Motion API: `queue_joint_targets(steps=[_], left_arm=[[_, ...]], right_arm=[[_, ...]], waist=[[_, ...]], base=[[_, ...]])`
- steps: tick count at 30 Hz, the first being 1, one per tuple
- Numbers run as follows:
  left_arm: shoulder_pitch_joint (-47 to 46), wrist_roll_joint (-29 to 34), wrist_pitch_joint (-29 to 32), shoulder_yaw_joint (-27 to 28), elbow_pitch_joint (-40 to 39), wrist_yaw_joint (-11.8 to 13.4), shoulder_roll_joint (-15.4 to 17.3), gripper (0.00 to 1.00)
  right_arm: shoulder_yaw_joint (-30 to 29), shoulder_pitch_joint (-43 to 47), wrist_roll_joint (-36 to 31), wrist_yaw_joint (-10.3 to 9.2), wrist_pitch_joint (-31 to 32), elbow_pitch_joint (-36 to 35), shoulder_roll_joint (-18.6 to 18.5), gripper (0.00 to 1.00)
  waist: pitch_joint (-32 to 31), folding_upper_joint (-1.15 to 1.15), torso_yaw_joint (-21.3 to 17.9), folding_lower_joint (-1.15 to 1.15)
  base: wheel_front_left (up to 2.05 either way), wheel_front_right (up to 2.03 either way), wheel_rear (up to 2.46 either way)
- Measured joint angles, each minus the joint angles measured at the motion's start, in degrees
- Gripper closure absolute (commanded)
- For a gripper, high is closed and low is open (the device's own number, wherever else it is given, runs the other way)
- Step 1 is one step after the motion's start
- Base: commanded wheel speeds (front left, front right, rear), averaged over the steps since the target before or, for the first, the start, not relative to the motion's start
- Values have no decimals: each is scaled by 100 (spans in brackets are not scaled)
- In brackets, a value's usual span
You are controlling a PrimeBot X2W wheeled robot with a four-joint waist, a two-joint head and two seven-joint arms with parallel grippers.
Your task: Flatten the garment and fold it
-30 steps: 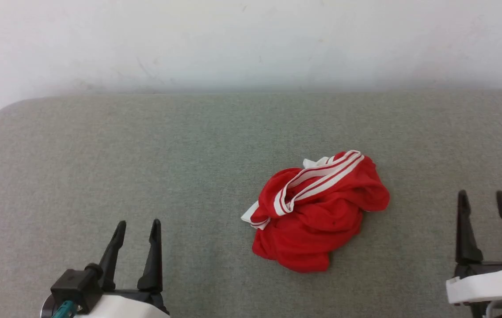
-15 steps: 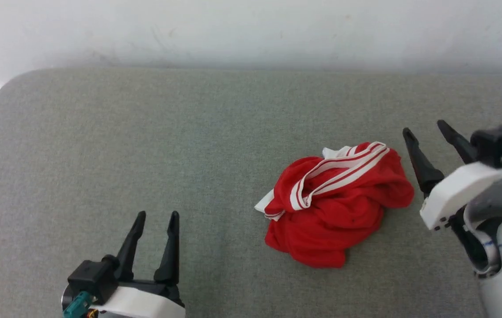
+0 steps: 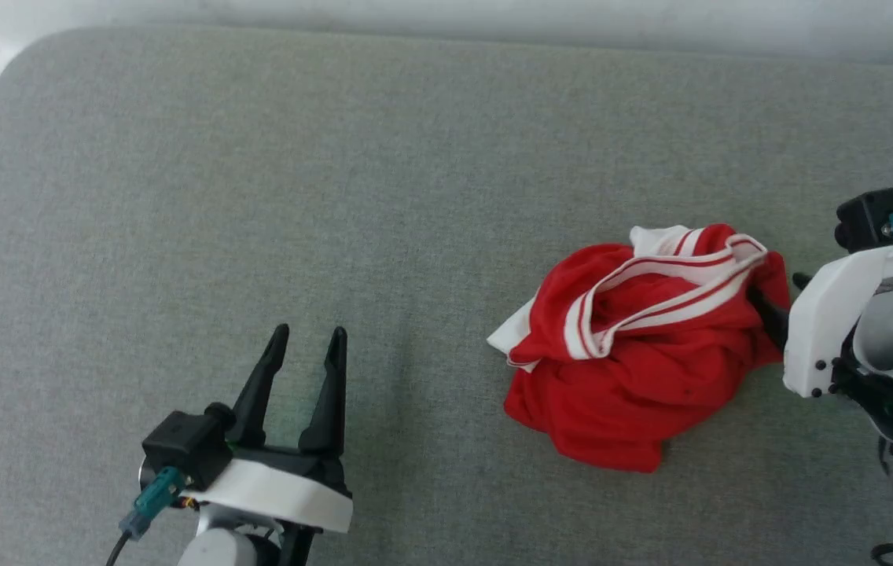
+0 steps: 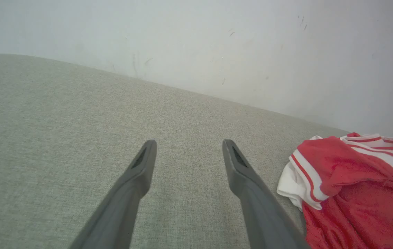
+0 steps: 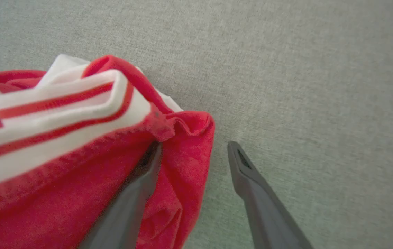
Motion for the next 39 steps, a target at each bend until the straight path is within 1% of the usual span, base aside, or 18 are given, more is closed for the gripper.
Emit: queue_joint_targets(steps=[3, 4, 5, 6, 7, 8, 13, 16, 19, 22, 24, 27, 29, 31, 34, 37, 38, 39], left_arm=[[-138, 26, 0, 24, 77, -74, -64, 0], [-167, 45, 0, 32, 102, -87, -77, 0], [-191, 51, 0, 38, 132, -91, -92, 0], [-214, 52, 1, 40, 167, -114, -107, 0], [-236, 52, 1, 45, 199, -133, -114, 0], [-255, 53, 0, 56, 227, -134, -126, 0], [-259, 101, 0, 164, 360, -182, -163, 0], [-190, 111, 0, 263, 380, -183, -188, 0], [-4, 147, 0, 359, 387, -185, -197, 0], [174, 159, 0, 463, 377, -185, -209, 0], [265, 198, 0, 515, 357, -185, -211, 0], [347, 264, 1, 545, 330, -185, -215, 0], [350, 294, 1, 532, 316, -185, -220, 0], [347, 301, 0, 495, 321, -187, -224, 0], [321, 302, 1, 453, 352, -192, -225, 0], [296, 303, 1, 445, 386, -193, -215, 0], [296, 303, 1, 445, 401, -204, -212, 0], [296, 303, 0, 442, 415, -229, -210, 0]], right_arm=[[-166, -9, 109, 0, 113, 237, 220, 0], [-214, -12, 126, 0, 127, 291, 290, 5], [-270, -32, 125, 0, 131, 314, 331, 24], [-315, -64, 122, 0, 133, 332, 357, 52], [-342, -99, 120, 0, 105, 356, 365, 71], [-359, -132, 103, 0, 35, 383, 370, 100], [-366, -182, -49, 0, -556, 497, 405, 100], [-361, -321, -116, 0, -956, 386, 301, 100], [-371, -446, -364, 1, -1351, 64, 35, 100], [-544, -383, -720, 1, -1594, -417, -270, 100], [-834, -172, -900, 1, -1629, -816, -367, 100], [-1340, 531, -1005, 1, -1507, -1319, -225, 100], [-1629, 1162, -1039, 1, -1417, -1484, 20, 100], [-1826, 1805, -1049, 0, -1421, -1489, 318, 100], [-1853, 2580, -1157, 0, -1496, -1291, 719, 100], [-1693, 2897, -1169, 1, -1595, -1023, 1021, 100], [-1649, 2900, -1166, 1, -1649, -937, 1061, 93], [-1584, 2895, -1167, 1, -1713, -886, 1062, 51]], waist=[[169, 0, 83, 0], [214, 0, 108, 0], [252, 0, 133, -1], [283, 0, 158, -2], [303, 0, 182, -1], [314, 0, 200, -1], [199, 0, 204, 0], [41, 0, 171, -1], [-170, 0, 104, -1], [-403, 0, -3, -2], [-522, 0, -99, -3], [-627, 0, -272, -3], [-652, 0, -386, -3], [-643, 0, -471, -3], [-565, 0, -514, -2], [-507, 0, -534, -1], [-509, 0, -544, -1], [-522, 0, -549, -1]], base=[[0, 0, 0], [0, 0, 0], [0, 0, 0], [0, 0, 0], [0, 0, 0], [0, 0, 0], [0, 0, 0], [0, 0, 0], [0, 0, 0], [0, 0, 0], [0, 0, 0], [0, 0, 0], [0, 0, 0], [0, 0, 0], [0, 0, 0], [0, 0, 0], [0, 0, 0], [0, 0, 0]])
